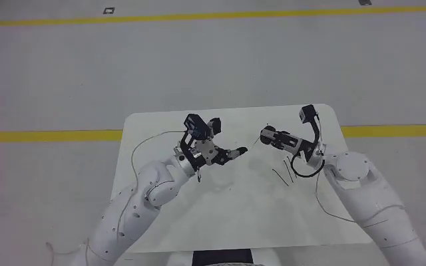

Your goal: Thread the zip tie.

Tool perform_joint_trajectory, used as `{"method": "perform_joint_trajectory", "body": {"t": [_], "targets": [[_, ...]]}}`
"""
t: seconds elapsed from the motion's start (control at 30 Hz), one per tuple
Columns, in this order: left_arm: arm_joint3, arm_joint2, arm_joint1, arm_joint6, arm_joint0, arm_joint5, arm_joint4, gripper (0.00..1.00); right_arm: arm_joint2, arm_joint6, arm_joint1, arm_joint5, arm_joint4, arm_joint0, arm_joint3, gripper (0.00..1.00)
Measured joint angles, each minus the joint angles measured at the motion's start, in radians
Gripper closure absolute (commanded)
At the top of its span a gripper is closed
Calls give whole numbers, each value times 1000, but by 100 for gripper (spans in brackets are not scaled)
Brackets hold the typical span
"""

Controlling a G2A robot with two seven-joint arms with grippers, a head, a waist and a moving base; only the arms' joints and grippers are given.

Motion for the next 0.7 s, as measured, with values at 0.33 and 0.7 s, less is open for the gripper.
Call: {"method": "perform_joint_trajectory", "body": {"t": [0.33,0.7], "targets": [[7,21,4,-11,-12,0,57,0,-2,30,-3,4,35,14,11,100],[-18,92,14,84,-38,4,456,0,-10,-20,-23,60,160,16,42,100]]}}
